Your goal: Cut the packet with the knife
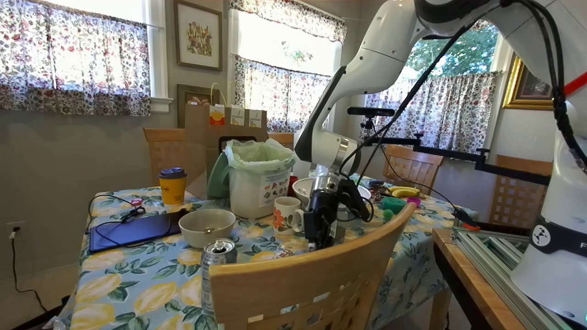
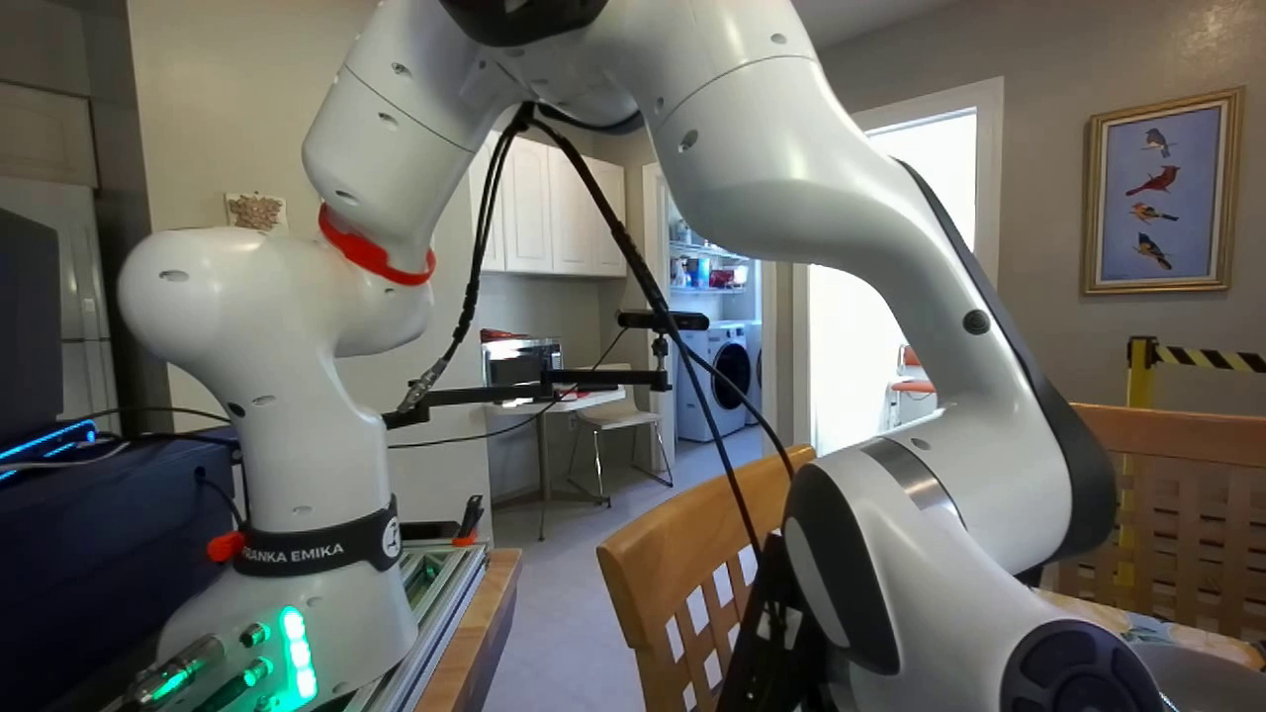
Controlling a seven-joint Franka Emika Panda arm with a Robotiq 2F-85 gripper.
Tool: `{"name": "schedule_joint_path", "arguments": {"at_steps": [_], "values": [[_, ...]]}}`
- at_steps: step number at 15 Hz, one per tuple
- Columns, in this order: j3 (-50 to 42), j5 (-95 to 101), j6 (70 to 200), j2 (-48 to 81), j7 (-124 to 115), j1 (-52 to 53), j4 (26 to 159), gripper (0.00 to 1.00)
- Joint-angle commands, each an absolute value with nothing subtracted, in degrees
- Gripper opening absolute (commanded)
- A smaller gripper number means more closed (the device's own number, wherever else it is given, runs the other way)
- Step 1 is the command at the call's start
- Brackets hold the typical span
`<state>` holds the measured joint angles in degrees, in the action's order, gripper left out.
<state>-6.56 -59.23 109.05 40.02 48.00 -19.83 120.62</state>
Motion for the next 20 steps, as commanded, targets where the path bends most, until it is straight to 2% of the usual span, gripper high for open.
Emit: {"name": "schedule_joint_path", "arguments": {"at_steps": [1,20], "values": [[-6.82,-59.22,108.6,41.64,48.86,-19.14,119.77,0.03],[-6.46,-61.04,106.69,44.32,45.31,-20.55,111.58,0.03]]}}
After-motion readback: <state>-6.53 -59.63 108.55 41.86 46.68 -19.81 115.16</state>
